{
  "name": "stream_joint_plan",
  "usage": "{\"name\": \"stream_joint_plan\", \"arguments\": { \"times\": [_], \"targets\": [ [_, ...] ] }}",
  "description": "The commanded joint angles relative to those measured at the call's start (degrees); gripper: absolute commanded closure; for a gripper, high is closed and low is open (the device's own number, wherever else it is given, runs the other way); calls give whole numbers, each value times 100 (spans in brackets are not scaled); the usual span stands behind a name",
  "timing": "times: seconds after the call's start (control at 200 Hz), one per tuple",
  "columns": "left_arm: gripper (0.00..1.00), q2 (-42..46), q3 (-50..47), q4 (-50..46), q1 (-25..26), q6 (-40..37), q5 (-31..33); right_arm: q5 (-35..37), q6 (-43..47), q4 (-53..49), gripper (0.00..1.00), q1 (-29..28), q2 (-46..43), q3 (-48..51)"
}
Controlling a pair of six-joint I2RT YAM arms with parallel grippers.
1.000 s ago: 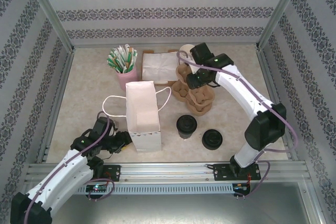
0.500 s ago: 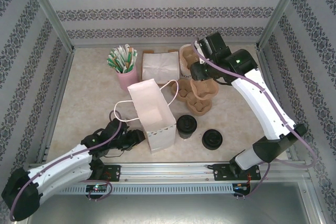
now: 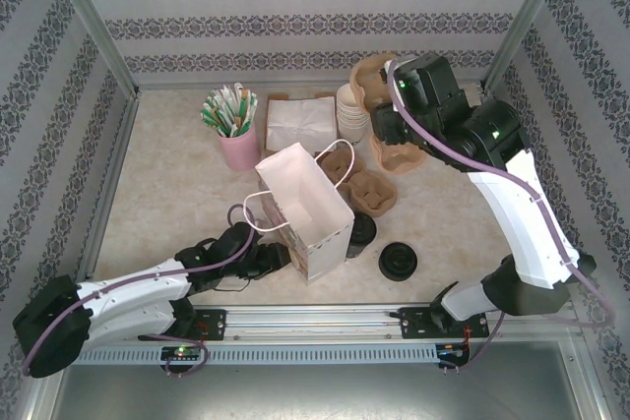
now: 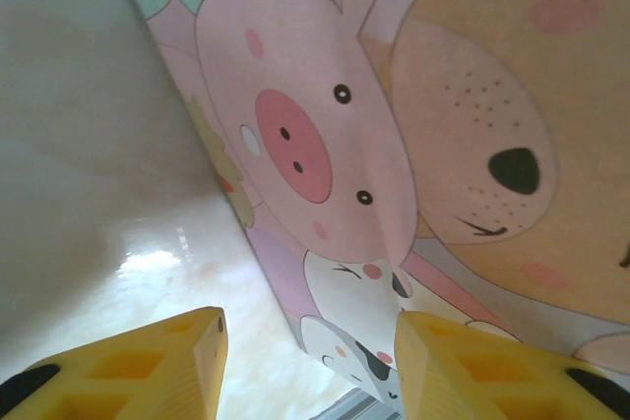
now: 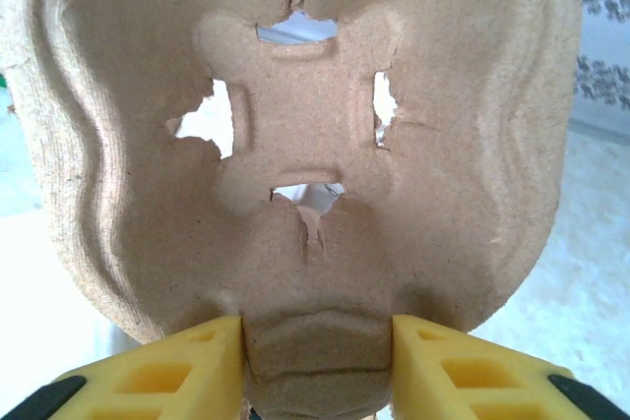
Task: Pack the takeout coffee
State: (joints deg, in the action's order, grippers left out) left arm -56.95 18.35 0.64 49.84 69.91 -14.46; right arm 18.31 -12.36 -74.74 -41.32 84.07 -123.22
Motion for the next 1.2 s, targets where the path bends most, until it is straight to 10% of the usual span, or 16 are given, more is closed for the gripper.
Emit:
{"name": "stream_joint_plan", "arguments": {
  "times": [0.0, 0.689, 1.194],
  "targets": [
    [51, -175, 153, 618, 221, -14, 227, 155, -175, -30, 59, -432, 117, -377],
    [47, 1172, 430, -1797, 278, -876, 980, 639, -929, 336, 60, -2321, 571, -396],
    [43, 1896, 2823, -5321, 158, -2737, 3345, 1005, -1205, 1152, 60, -2617, 627, 910]
  ]
}}
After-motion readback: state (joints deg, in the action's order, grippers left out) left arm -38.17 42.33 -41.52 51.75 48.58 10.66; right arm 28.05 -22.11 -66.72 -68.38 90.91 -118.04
